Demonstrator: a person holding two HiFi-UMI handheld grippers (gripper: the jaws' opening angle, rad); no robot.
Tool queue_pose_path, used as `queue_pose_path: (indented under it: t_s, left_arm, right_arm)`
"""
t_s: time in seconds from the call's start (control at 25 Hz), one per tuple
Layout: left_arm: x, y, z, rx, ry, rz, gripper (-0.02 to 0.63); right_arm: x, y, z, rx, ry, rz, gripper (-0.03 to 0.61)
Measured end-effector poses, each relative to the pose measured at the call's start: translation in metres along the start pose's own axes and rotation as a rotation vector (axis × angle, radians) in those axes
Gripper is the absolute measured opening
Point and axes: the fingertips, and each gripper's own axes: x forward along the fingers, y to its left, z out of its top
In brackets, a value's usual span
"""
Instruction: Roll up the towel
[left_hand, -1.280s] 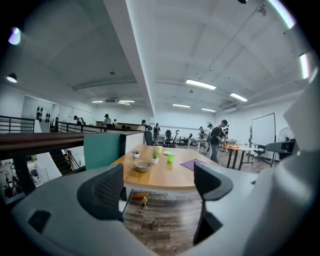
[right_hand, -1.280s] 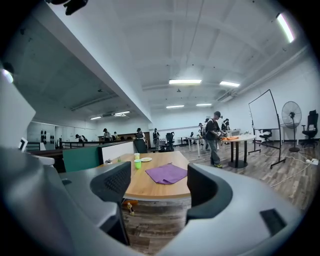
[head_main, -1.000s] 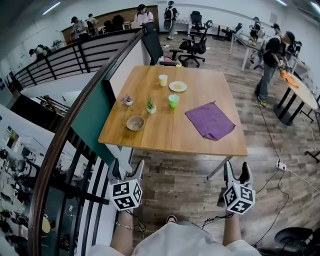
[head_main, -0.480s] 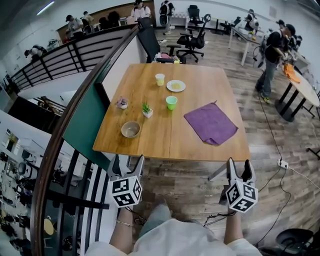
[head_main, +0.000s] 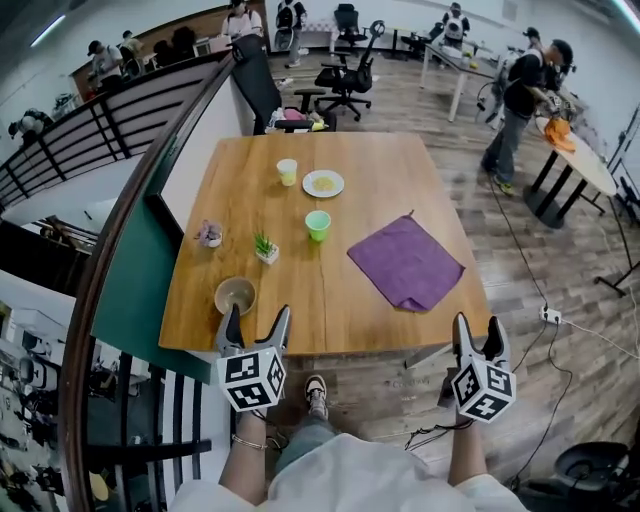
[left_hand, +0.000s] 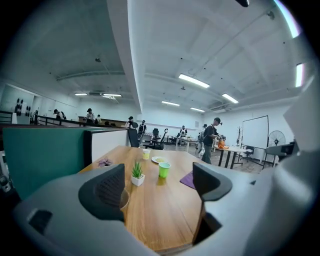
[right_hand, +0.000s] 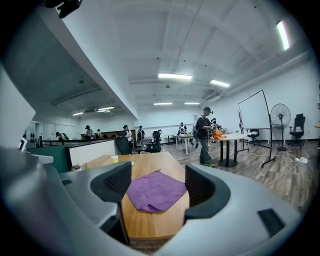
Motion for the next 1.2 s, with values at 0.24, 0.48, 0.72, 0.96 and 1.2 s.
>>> queue_pose_path:
  t_s: [0.24, 0.48, 0.72, 0.96, 1.2]
  left_arm:
    - [0.084, 0.003, 0.031, -0.001, -0.004, -0.095, 0.430]
    - [0.157, -0.012, 0.059, 0.010, -0.022, -0.211, 0.430]
    - [0.210, -0.012, 0.073, -0.010, -0.033, -0.282, 0.428]
    - [0.242, -0.019, 0.056, -0.007, 0.018, -0.330, 0.423]
    - [0.257, -0.040, 0.052, 0.063, 0.052, -0.380, 0.422]
  right_arm:
    - [0.046, 0.012, 0.021, -0.005, 0.000, -0.076, 0.337]
    - [0.080, 0.009, 0.043, -0.013, -0.014, -0.183, 0.334]
    - [0.117, 0.016, 0.053, -0.011, -0.020, -0.237, 0.331]
    - [0.141, 0.016, 0.044, -0.004, 0.003, -0.261, 0.327]
    - [0.163, 0.005, 0.035, 0.028, 0.019, -0.257, 0.317]
